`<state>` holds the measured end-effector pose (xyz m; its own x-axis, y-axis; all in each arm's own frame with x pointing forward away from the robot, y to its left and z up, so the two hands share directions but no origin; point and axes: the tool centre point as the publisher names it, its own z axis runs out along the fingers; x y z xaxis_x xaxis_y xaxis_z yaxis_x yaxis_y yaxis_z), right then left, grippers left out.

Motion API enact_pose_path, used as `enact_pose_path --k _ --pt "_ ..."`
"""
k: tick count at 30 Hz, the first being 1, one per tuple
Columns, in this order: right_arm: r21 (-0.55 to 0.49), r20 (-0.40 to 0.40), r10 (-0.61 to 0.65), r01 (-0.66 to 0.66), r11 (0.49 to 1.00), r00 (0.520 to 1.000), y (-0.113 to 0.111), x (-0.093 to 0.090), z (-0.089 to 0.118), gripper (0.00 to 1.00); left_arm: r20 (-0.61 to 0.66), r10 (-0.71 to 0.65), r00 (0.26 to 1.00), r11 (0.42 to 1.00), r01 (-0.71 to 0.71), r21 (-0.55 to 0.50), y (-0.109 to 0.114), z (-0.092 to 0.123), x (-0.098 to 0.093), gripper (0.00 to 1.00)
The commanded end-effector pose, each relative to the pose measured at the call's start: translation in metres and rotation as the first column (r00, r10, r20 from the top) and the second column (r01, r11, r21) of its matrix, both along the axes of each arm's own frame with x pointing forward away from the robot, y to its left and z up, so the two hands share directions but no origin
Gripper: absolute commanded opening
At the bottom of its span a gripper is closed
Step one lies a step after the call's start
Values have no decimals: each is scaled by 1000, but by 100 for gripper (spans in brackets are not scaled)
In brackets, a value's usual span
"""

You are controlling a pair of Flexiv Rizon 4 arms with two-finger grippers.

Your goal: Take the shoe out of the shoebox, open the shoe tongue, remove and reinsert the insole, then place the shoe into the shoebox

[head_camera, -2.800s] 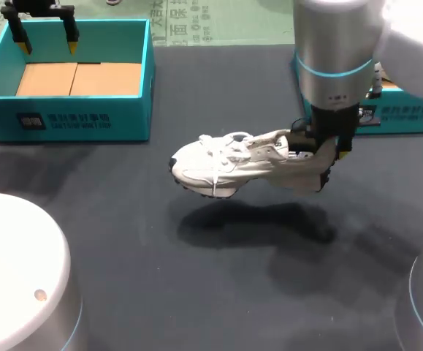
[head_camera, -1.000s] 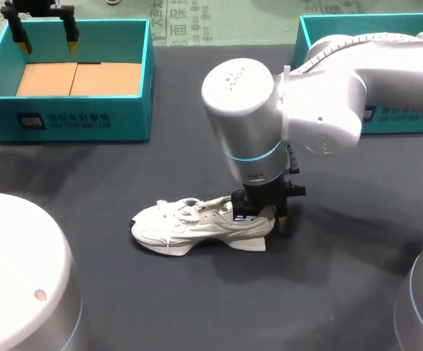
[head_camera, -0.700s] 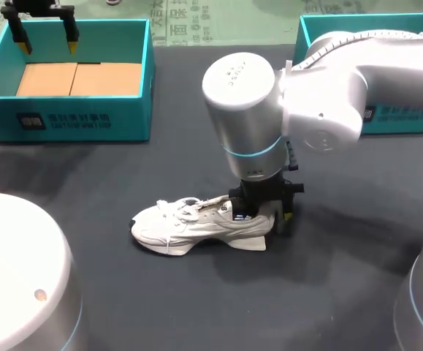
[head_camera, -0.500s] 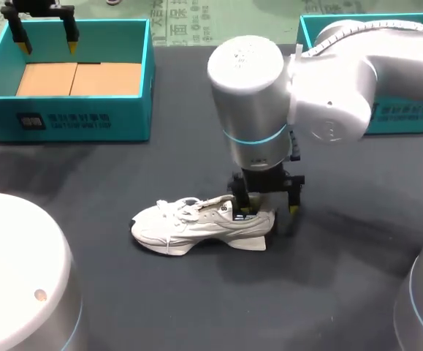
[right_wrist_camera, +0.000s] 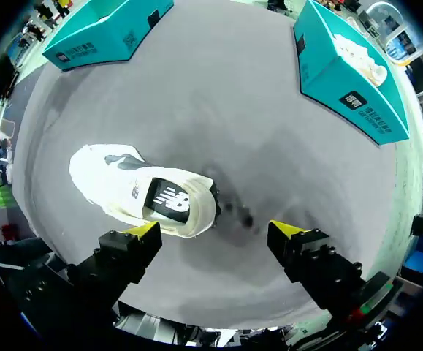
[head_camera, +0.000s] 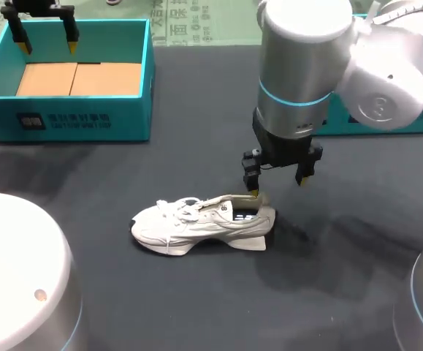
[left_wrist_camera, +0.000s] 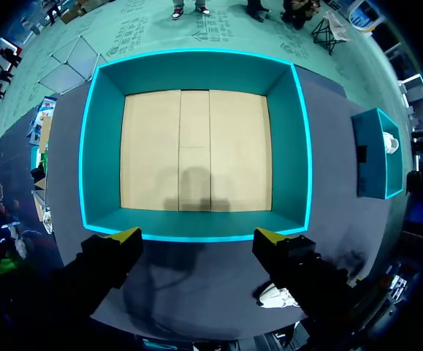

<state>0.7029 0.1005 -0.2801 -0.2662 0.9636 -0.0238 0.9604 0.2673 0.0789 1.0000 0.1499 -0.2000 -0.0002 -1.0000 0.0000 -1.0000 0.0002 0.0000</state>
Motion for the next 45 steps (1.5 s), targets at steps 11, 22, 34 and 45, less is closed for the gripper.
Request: enact_pose_path --k 11,22,34,45 --pt "316 9 337 -322 892 941 -46 -6 20 100 0 0 1000 1000 0 0 0 0 0 100" --pt "370 68 417 -411 833 906 -45 -4 13 100 0 0 1000 1000 0 0 0 0 0 100" --pt "400 389 563 -684 610 729 -60 -9 -6 100 0 0 1000 1000 0 0 0 0 0 100" --pt "315 443 522 -671 671 729 -59 -14 -16 100 0 0 1000 1000 0 0 0 0 0 100"
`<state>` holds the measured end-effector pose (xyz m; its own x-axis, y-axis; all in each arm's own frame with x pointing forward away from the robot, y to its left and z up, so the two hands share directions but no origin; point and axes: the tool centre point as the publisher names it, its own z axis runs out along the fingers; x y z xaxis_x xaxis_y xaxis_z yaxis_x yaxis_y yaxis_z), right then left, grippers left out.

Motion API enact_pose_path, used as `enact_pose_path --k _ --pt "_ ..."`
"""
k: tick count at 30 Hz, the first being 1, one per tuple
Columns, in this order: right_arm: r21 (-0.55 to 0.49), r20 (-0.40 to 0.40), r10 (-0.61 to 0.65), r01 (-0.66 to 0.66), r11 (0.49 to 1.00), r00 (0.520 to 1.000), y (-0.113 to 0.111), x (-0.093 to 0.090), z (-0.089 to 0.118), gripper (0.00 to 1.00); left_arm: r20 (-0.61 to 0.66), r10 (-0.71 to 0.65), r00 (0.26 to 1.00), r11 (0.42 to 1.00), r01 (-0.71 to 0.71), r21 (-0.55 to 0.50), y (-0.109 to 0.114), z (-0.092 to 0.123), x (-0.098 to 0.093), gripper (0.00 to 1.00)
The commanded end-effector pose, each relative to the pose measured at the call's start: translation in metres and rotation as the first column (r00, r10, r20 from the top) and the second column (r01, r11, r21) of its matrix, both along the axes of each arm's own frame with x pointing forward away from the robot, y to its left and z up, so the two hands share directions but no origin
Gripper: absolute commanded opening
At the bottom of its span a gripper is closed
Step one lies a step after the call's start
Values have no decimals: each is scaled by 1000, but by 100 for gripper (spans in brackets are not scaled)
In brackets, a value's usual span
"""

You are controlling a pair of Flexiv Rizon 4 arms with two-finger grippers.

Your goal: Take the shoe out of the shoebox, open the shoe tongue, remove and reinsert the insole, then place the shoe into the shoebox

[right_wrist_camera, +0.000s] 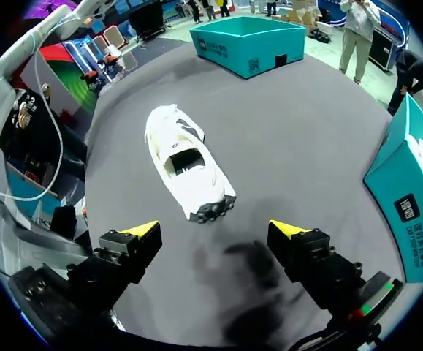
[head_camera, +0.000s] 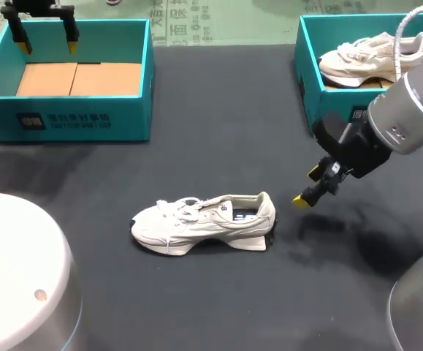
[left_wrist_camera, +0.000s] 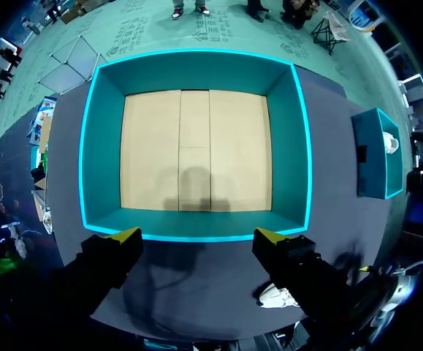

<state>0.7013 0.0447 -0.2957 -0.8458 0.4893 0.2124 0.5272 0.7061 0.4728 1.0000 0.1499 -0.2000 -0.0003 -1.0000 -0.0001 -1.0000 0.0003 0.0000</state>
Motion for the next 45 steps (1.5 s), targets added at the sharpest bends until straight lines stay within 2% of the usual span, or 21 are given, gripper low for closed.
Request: enact_pose_path --k 1,11,12,18,21,28,32,38,41,45 --pt "78 98 -57 49 996 994 -3 -12 0 100 0 0 1000 1000 0 0 0 0 0 100" --pt "78 98 -57 49 996 994 -3 -12 0 100 0 0 1000 1000 0 0 0 0 0 100" --pt "84 90 -44 37 996 995 -2 -10 -5 100 0 0 1000 1000 0 0 0 0 0 100" --pt "120 196 108 -134 984 975 0 -11 -21 100 0 0 1000 1000 0 0 0 0 0 100" --pt "136 261 140 -180 974 955 1 -12 -26 100 0 0 1000 1000 0 0 0 0 0 100" --pt "158 334 201 -265 951 921 2 -13 -36 100 0 0 1000 1000 0 0 0 0 0 100" --pt "167 344 212 -282 945 915 -5 -8 -52 100 0 0 1000 1000 0 0 0 0 0 100" --pt "248 391 191 -303 920 900 -18 -3 -75 100 0 0 1000 1000 0 0 0 0 0 100" --pt "290 445 159 -310 905 881 -23 -2 -81 100 0 0 1000 1000 0 0 0 0 0 100" --pt "302 439 155 -308 902 885 -24 -2 -83 100 0 0 1000 1000 0 0 0 0 0 100"
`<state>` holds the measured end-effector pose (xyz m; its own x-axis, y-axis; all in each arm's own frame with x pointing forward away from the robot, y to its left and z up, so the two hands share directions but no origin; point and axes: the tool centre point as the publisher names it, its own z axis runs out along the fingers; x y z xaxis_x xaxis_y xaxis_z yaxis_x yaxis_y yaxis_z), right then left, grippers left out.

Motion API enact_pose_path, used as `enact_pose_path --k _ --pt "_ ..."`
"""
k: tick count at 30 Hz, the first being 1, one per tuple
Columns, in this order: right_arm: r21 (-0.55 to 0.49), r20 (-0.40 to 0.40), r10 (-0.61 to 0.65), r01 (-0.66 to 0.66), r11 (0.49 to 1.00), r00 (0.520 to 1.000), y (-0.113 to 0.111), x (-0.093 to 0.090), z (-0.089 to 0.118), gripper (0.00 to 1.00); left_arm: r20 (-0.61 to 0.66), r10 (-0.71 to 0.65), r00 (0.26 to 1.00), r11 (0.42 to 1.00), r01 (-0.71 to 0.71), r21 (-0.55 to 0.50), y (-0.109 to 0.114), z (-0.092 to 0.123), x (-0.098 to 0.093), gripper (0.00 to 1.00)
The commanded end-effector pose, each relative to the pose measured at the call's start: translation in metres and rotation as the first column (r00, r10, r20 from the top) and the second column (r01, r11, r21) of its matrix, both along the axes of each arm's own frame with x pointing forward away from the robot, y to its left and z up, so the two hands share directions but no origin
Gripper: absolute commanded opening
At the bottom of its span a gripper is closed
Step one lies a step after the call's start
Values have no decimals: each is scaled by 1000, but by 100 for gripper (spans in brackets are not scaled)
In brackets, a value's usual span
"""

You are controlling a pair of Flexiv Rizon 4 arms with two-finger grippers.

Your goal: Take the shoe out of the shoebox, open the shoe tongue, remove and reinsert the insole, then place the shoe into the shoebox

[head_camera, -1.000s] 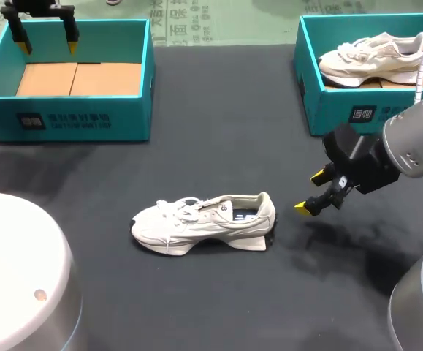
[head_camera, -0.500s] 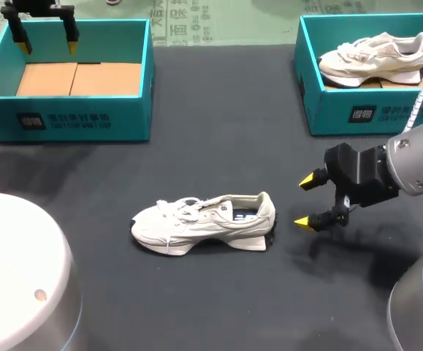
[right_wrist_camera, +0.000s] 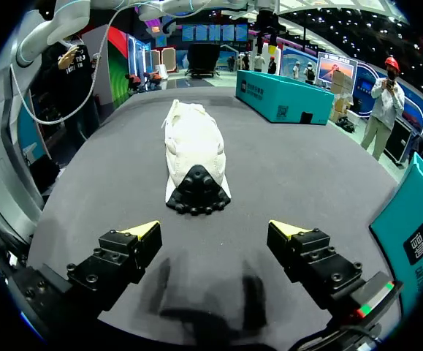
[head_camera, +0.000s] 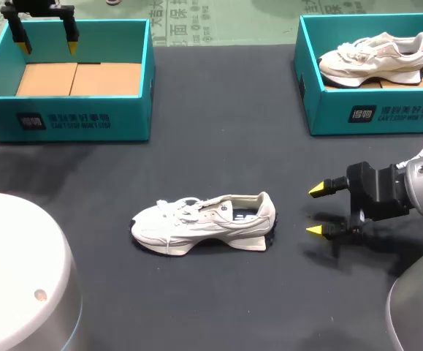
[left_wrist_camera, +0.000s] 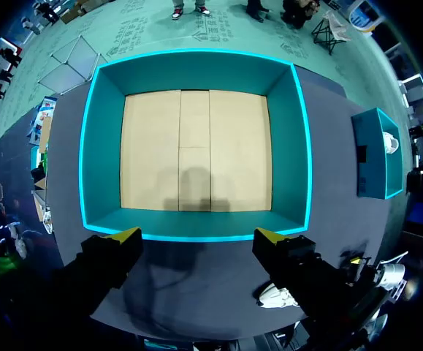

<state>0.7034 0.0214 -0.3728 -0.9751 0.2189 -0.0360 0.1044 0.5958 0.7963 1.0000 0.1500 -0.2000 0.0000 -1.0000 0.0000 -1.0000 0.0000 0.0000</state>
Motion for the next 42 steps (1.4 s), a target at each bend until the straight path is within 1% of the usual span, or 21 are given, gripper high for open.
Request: enact_pose_path --k 1,8,9,10,11,12,13,15,16,18,25,27,31,35,39,42 --pt "82 26 -4 1 997 1000 -1 -4 -5 100 0 0 1000 1000 0 0 0 0 0 100" --pt "82 26 -4 1 997 1000 -1 -4 -5 100 0 0 1000 1000 0 0 0 0 0 100" --pt "68 20 2 -3 998 1000 0 -2 -10 100 0 0 1000 1000 0 0 0 0 0 100" --pt "92 16 23 -24 995 1000 0 0 -15 100 0 0 1000 1000 0 0 0 0 0 100" --pt "118 -1 18 -18 993 1000 -2 1 -18 100 0 0 1000 1000 0 0 0 0 0 100" --pt "110 -2 12 -12 994 1000 -3 2 -19 100 0 0 1000 1000 0 0 0 0 0 100" --pt "134 -11 14 -12 991 1000 -5 3 -21 100 0 0 1000 1000 0 0 0 0 0 100" --pt "140 -38 0 5 990 999 -9 6 -22 100 0 0 1000 1000 0 0 0 0 0 100" --pt "161 -48 3 5 987 999 -10 7 -23 100 0 0 1000 1000 0 0 0 0 0 100" --pt "159 -52 -8 16 987 999 -11 8 -22 100 0 0 1000 1000 0 0 0 0 0 100" --pt "205 -67 2 12 979 998 -7 10 -23 100 0 0 1000 1000 0 0 0 0 0 100" --pt "201 -73 1 14 980 997 -4 10 -23 100 0 0 1000 1000 0 0 0 0 0 100" --pt "228 -83 8 11 974 996 5 9 -24 100 0 0 1000 1000 0 0 0 0 0 100" --pt "244 -86 16 6 970 996 19 8 -26 100 0 0 1000 1000 0 0 0 0 0 100" --pt "262 -78 27 -6 965 997 31 8 -27 100 0 0 1000 1000 0 0 0 0 0 100" --pt "269 -56 33 -16 963 998 41 6 -26 100 0 0 1000 1000 0 0 0 0 0 100"
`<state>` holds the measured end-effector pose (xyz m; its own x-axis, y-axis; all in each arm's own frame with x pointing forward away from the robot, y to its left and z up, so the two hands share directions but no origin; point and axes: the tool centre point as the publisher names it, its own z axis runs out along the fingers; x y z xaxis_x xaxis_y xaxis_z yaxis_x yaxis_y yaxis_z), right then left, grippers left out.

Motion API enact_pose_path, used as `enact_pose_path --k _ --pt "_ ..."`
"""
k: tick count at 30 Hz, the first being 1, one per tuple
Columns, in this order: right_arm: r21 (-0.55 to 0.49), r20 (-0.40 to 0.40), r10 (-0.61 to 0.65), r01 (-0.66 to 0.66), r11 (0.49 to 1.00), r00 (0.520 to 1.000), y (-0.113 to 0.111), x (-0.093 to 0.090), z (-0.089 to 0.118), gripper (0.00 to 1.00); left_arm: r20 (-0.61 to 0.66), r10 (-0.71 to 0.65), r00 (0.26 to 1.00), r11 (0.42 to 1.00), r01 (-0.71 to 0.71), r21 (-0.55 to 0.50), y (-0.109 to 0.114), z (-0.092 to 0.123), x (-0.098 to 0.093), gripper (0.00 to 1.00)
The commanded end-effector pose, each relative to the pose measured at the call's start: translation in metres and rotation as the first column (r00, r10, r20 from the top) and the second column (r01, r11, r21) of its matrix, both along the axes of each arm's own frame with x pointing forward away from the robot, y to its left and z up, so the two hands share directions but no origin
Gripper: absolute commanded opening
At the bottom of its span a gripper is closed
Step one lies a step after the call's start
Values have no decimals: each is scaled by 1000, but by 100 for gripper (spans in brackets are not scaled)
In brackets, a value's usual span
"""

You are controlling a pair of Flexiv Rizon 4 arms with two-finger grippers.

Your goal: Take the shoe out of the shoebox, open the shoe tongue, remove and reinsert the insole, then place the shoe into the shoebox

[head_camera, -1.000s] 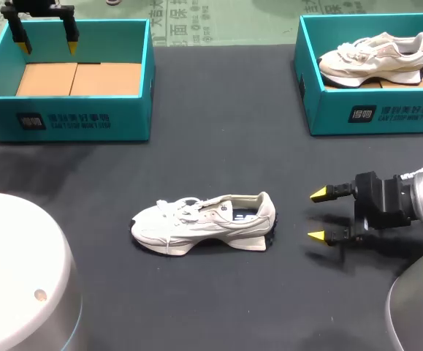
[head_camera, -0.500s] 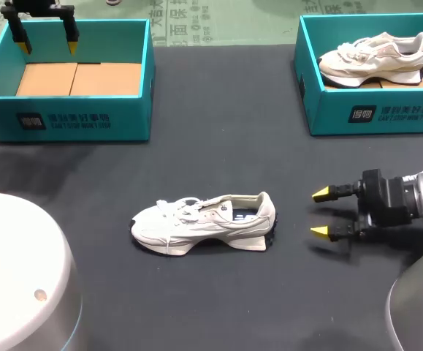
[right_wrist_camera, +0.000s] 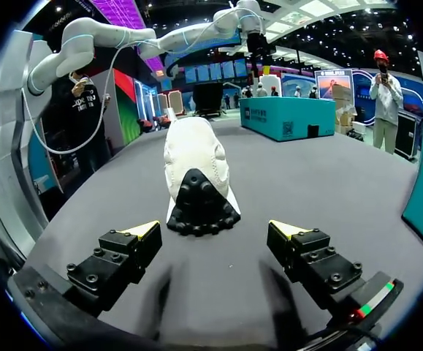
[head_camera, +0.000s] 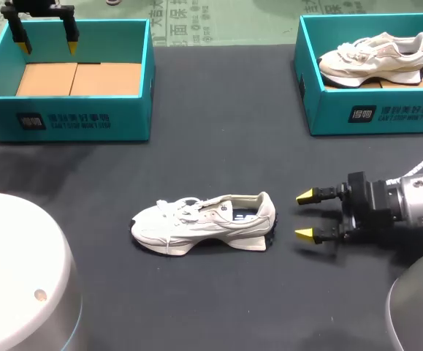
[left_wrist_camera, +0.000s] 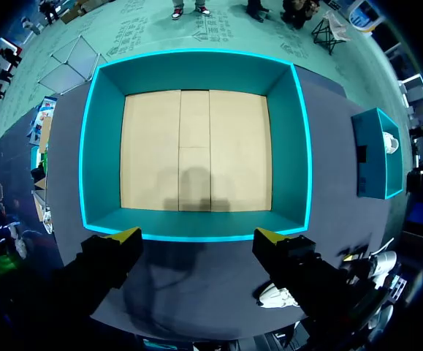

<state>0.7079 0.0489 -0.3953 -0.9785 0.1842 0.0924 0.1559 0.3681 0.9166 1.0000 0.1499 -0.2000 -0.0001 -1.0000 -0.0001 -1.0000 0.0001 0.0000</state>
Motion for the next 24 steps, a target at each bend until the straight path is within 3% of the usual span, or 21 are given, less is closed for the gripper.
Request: enact_pose_path --k 1,24 --pt "6 21 -4 4 1000 1000 17 1 -4 100 0 0 1000 1000 0 0 0 0 0 100" --pt "40 47 16 -18 999 999 68 -3 -7 100 0 0 1000 1000 0 0 0 0 0 100"
